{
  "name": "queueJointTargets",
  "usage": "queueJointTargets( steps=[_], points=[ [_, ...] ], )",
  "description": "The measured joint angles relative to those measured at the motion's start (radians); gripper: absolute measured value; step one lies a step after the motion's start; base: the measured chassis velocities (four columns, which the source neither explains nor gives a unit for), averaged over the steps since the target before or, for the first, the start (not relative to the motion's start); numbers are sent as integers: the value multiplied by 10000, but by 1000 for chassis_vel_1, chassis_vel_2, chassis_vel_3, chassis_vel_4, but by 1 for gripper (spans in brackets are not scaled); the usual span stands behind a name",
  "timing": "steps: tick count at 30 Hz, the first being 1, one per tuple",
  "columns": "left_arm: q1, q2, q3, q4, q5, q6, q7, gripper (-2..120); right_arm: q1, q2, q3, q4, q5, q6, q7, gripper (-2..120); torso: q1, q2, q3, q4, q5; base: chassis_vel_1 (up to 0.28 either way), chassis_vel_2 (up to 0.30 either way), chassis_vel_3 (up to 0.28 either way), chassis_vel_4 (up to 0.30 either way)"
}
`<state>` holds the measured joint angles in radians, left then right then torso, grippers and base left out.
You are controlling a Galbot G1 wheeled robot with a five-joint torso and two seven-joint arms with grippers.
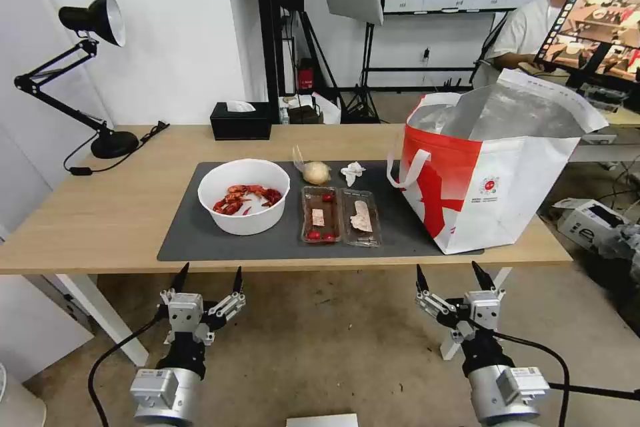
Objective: Pick up the trash from the table and place it into the takeout bag.
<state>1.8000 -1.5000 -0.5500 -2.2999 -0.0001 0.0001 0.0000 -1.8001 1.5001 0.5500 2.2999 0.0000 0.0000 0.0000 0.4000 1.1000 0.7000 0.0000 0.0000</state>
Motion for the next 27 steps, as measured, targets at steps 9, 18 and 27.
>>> queueJointTargets(
  steps=[9, 18, 27],
  points=[
    [105, -433, -129, 207, -1, -166, -702, 100, 433, -485, 258, -30, 509, -878, -255, 100, 0, 0, 0, -4, 2, 0, 0, 0, 0],
    [237, -973, -277, 559, -139, -916, -1504, 100, 1159, -1225, 642, -214, 1643, -1466, -1156, 100, 0, 0, 1, 0, 0, 0, 0, 0, 0],
    [283, -960, -267, 588, -177, -1236, -1457, 100, 1153, -1219, 517, -219, 1721, -1191, -1226, 100, 0, 0, 1, 0, 0, 0, 0, 0, 0]
  ],
)
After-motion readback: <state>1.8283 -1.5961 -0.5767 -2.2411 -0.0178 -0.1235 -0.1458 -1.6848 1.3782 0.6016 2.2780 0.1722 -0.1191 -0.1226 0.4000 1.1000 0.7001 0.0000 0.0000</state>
